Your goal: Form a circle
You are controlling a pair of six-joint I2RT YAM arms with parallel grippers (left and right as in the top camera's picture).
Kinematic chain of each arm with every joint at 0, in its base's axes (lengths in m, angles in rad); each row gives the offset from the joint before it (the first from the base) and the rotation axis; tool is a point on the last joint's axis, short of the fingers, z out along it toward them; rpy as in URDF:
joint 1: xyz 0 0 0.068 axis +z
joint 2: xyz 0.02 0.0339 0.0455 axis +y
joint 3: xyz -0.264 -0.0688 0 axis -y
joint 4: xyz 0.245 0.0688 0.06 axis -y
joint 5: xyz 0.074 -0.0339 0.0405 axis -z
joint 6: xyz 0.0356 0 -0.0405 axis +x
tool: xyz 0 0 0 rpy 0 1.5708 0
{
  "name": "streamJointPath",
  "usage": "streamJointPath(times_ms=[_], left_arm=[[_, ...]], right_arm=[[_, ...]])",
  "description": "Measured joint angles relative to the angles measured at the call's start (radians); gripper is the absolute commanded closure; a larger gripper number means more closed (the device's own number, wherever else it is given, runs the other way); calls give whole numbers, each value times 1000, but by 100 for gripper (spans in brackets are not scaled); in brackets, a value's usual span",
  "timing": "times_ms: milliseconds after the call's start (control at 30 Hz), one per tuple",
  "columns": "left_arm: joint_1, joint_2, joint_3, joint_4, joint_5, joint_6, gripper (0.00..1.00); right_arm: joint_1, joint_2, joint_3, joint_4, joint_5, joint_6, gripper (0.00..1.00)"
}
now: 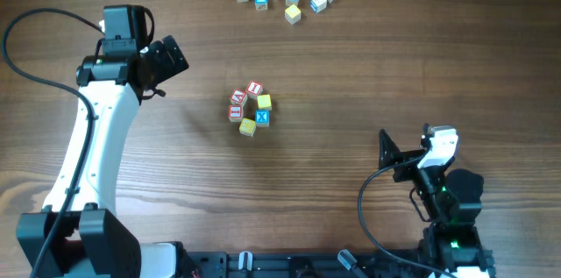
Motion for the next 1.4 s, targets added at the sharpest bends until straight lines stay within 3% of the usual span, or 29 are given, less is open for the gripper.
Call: streamJointPath(times_ms=[100, 433, 1400], left_arm=[[0, 0, 0, 1, 0, 0, 0], [0, 0, 0, 0, 0, 0, 0], [0, 0, 0, 0, 0, 0, 0]], right_arm=[[0, -90, 0, -84, 21, 0, 0], [0, -374, 0, -92, 82, -18, 0], [0, -383, 0, -93, 88, -56, 0]])
